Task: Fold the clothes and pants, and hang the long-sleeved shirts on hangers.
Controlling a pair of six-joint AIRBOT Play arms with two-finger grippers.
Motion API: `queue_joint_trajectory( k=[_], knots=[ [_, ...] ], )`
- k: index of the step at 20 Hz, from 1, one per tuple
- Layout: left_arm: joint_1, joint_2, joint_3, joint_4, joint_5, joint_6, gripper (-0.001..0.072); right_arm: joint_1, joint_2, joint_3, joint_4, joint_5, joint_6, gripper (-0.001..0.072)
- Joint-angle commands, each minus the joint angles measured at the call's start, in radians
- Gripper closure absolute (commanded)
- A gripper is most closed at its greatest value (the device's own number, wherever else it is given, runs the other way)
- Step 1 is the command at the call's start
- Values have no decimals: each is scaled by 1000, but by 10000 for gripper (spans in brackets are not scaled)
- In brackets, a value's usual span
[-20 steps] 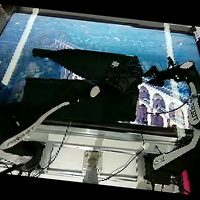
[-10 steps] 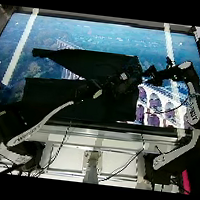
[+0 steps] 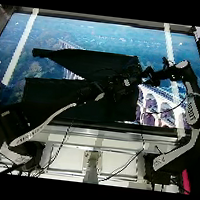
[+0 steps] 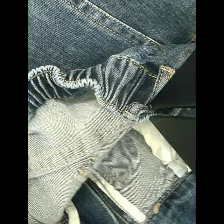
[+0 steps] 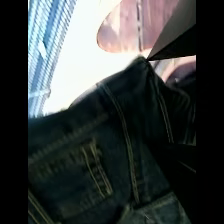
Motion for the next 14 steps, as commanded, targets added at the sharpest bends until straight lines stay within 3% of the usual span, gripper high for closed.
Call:
queue_joint_trajectory(
  k=[1,2,3,4,11,14],
  knots=[
    [-6,0,2,2,28,4,691,29,-1,0,29,1,-37,163],
    [-7,0,2,2,27,4,691,38,-1,0,9,6,-42,259],
    [-8,0,2,2,28,4,691,40,-1,0,3,19,-43,503],
    [-10,3,2,2,32,4,692,39,0,0,13,32,-41,689],
    [-43,145,2,-3,137,0,692,-54,79,143,11,56,13,700],
    [-81,168,3,-127,290,0,693,-92,90,231,8,30,31,700]
  ],
)
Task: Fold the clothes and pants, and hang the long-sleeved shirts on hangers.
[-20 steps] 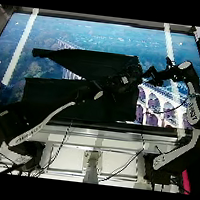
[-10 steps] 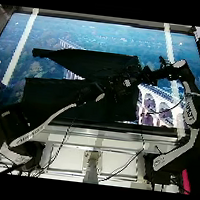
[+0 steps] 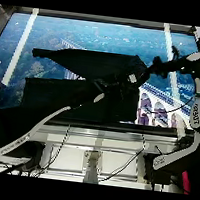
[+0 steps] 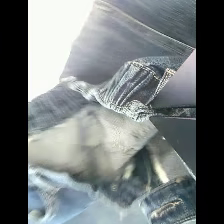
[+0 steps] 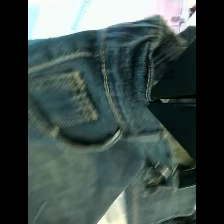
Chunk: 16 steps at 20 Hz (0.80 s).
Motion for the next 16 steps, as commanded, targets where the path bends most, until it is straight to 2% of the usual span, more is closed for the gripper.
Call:
queue_joint_trajectory(
  k=[1,5,8,9,10,11,12,13,16],
  knots=[
    [-53,29,2,-158,199,-1,694,-40,16,100,-8,-37,24,700],
    [-205,5,5,-332,430,-2,694,-43,16,190,-100,-174,47,700],
    [-314,-77,60,-384,615,-98,692,-43,16,216,-198,-291,79,694],
    [-343,-111,84,-384,693,-121,690,-44,16,223,-221,-331,79,654],
    [-371,-141,99,-372,756,-121,622,-45,16,234,-231,-352,79,411],
    [-387,-159,100,-360,794,-121,483,-45,16,250,-239,-358,79,130],
    [-397,-169,100,-362,793,-121,366,-48,16,270,-263,-359,79,55],
    [-399,-172,100,-362,792,-121,341,-52,16,296,-301,-348,79,55],
    [-386,-167,100,-362,796,-120,341,-80,21,352,-376,-291,79,55]
  ],
)
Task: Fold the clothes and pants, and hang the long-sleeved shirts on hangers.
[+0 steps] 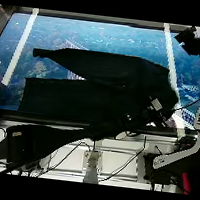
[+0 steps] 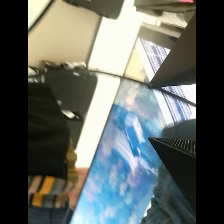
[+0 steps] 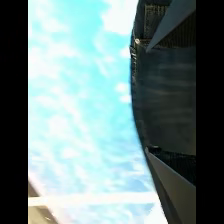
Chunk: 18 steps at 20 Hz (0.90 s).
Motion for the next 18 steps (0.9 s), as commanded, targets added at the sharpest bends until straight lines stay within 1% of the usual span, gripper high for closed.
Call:
queue_joint_trajectory(
  k=[1,2,3,4,5,6,7,8,9,11,12,13,14,15,16,18],
  knots=[
    [3,-8,6,-3,53,-1,343,-35,6,49,-91,56,2,57],
    [17,-2,6,-3,53,10,355,-52,8,50,-101,98,-2,76],
    [34,6,6,-4,53,32,375,-69,8,49,-107,141,-5,188],
    [59,17,6,-5,52,67,489,-88,8,47,-114,176,-9,380],
    [90,30,6,-12,51,77,686,-109,7,47,-111,208,-23,678],
    [124,46,6,-71,47,76,691,-131,7,41,-91,222,-29,694],
    [164,64,6,-203,20,76,692,-153,6,35,-46,234,-31,695],
    [223,87,6,-360,-53,76,692,-175,6,19,38,252,-54,696],
    [294,108,6,-428,-177,76,692,-190,6,-6,145,272,-111,697],
    [467,158,6,-318,-558,76,693,-203,2,-69,381,317,-190,696],
    [566,183,6,-306,-750,76,693,-197,-5,-98,485,348,-227,697],
    [667,209,6,-310,-903,71,692,-184,-14,-120,564,383,-259,697],
    [759,234,6,-309,-1004,65,692,-166,-26,-136,615,416,-277,696],
    [855,259,6,-308,-1070,66,692,-144,-37,-142,629,435,-277,696],
    [943,278,6,-308,-1097,65,692,-119,-47,-142,626,437,-277,696],
    [1118,299,6,-309,-1101,65,692,-74,-54,-142,625,433,-276,694]
  ],
)
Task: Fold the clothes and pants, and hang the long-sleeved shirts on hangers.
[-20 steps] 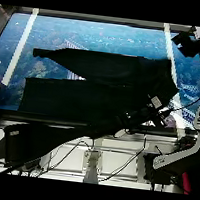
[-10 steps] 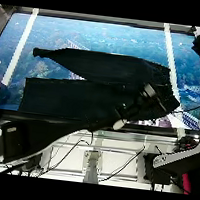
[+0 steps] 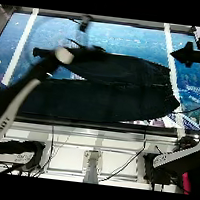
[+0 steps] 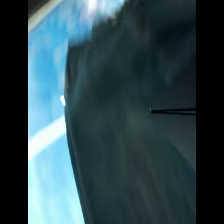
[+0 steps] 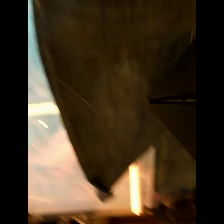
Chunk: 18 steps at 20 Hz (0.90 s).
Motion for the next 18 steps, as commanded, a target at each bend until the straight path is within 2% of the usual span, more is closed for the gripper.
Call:
queue_joint_trajectory(
  k=[1,3,4,5,6,7,8,9,10,11,12,14,16,18],
  knots=[
    [325,45,1,-12,-195,-3,692,67,-15,-17,93,31,-31,693],
    [467,35,1,-7,-214,-3,692,100,-14,-17,92,5,-30,672],
    [523,28,1,5,-222,-3,692,116,-14,-17,90,6,-30,619],
    [575,17,0,26,-224,-3,691,132,-14,-17,80,1,-30,504],
    [614,7,0,37,-225,-3,673,148,-14,-17,61,-19,-30,440],
    [646,-10,0,36,-230,-3,550,165,-14,-17,28,-44,-23,437],
    [664,-27,0,36,-231,-3,332,183,-14,-17,-18,-65,0,436],
    [673,-51,0,36,-231,-3,242,202,-14,-17,-69,-80,21,434],
    [673,-77,0,36,-230,-3,241,218,-14,-17,-108,-91,37,394],
    [668,-110,0,36,-221,-3,240,230,-14,-17,-127,-100,46,263],
    [665,-142,0,36,-196,-3,229,236,-15,-17,-127,-106,46,179],
    [665,-200,0,35,-115,-14,229,241,-15,-17,-127,-109,46,158],
    [666,-249,1,2,-64,-116,226,241,-15,-17,-127,-111,46,158],
    [666,-293,1,-82,-63,-142,126,241,-15,-17,-127,-123,46,159]
  ],
)
